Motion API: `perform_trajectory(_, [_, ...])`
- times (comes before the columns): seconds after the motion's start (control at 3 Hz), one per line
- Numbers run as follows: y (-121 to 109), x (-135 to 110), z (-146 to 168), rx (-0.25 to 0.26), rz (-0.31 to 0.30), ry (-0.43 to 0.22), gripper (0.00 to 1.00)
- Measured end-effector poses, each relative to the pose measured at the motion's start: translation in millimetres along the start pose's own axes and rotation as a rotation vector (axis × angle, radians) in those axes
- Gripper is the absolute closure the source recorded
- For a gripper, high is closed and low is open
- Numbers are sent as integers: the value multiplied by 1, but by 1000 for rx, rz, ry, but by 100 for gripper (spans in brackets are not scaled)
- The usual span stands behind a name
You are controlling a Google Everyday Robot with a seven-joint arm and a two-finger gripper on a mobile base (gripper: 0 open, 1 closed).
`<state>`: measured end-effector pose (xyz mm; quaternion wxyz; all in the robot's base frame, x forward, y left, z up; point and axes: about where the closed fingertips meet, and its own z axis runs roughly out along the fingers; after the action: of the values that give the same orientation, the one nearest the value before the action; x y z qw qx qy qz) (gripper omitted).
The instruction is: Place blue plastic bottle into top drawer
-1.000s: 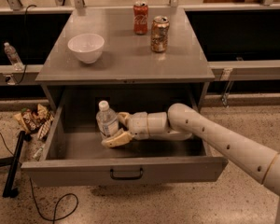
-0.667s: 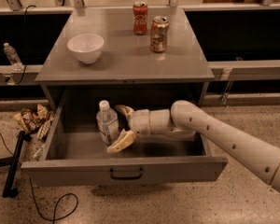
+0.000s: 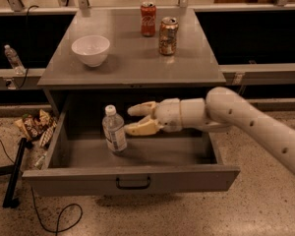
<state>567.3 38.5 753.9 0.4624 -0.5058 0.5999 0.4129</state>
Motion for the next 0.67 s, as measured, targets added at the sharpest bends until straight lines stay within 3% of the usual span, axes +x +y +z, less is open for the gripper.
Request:
perform_trajectory(0.33, [1,-17,-53,17,30,33,72])
perform_trajectory(0.67, [-11,-55,-102,90,37,31,95])
